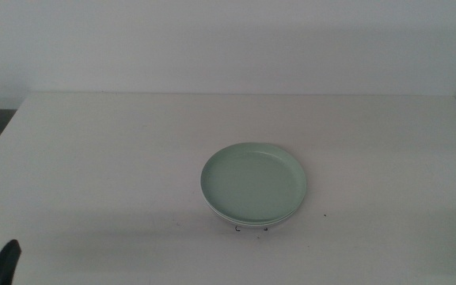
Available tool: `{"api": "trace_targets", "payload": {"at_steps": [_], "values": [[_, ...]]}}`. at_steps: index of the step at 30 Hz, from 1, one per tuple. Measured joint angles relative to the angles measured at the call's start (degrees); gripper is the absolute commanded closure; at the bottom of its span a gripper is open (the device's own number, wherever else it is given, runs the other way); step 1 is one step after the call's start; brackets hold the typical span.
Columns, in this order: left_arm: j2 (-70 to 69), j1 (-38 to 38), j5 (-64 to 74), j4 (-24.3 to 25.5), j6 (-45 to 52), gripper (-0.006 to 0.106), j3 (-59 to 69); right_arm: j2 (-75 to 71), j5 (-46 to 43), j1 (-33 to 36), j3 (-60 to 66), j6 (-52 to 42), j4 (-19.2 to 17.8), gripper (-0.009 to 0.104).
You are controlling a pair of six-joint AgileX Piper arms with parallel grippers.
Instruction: Stack the three bowls on top of each other.
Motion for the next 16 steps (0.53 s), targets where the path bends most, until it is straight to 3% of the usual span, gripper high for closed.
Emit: {"api": "trace_targets", "payload": {"at_steps": [16], "values": [[-0.6, 0.0, -7.9, 0.2, 0.0, 0.007, 3.4, -2.1, -0.1, -0.2, 0.0, 0.0, 0.1, 0.002]]}}
